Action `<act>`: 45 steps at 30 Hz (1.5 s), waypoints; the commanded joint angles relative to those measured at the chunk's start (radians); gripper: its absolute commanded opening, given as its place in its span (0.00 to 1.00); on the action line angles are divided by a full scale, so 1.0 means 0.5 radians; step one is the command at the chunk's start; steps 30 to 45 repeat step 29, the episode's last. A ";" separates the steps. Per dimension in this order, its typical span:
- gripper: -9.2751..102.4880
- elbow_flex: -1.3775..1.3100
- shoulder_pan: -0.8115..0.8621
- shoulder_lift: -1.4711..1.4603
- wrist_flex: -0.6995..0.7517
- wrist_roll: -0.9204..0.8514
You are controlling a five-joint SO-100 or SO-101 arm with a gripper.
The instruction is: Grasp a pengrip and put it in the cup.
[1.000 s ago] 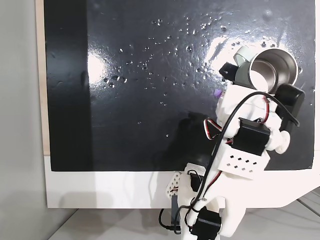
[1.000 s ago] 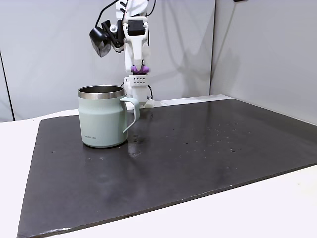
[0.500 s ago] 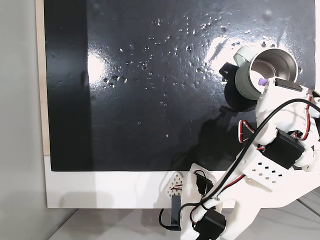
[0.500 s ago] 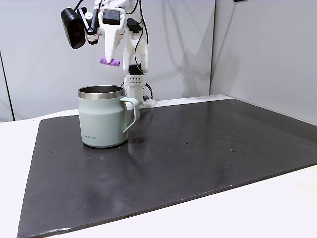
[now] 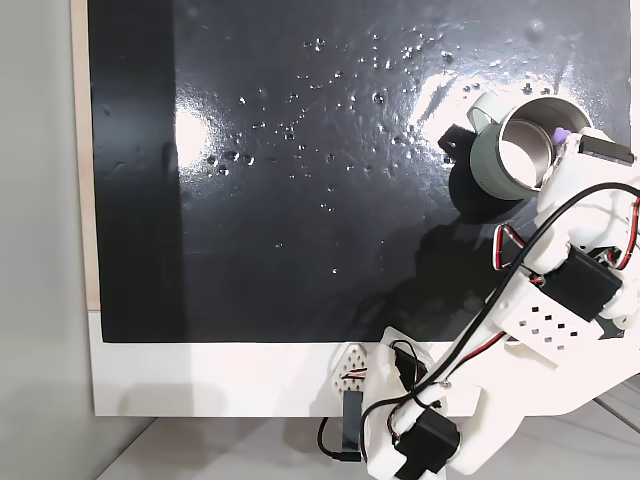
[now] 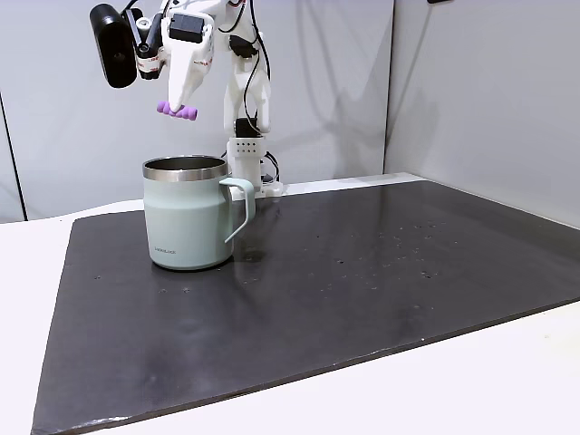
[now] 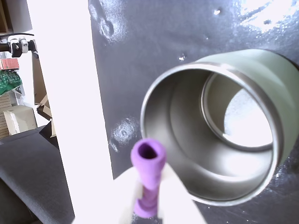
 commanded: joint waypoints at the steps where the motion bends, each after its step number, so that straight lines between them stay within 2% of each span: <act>1: 0.09 -0.110 0.009 0.018 -0.074 -0.021; 2: 0.12 -0.101 0.009 0.025 -0.074 -0.021; 5: 0.30 -0.052 0.009 0.061 -0.074 0.000; 7: 0.36 -0.031 0.006 0.092 -0.071 0.018; 45: 0.33 0.166 -0.092 0.295 -0.006 0.043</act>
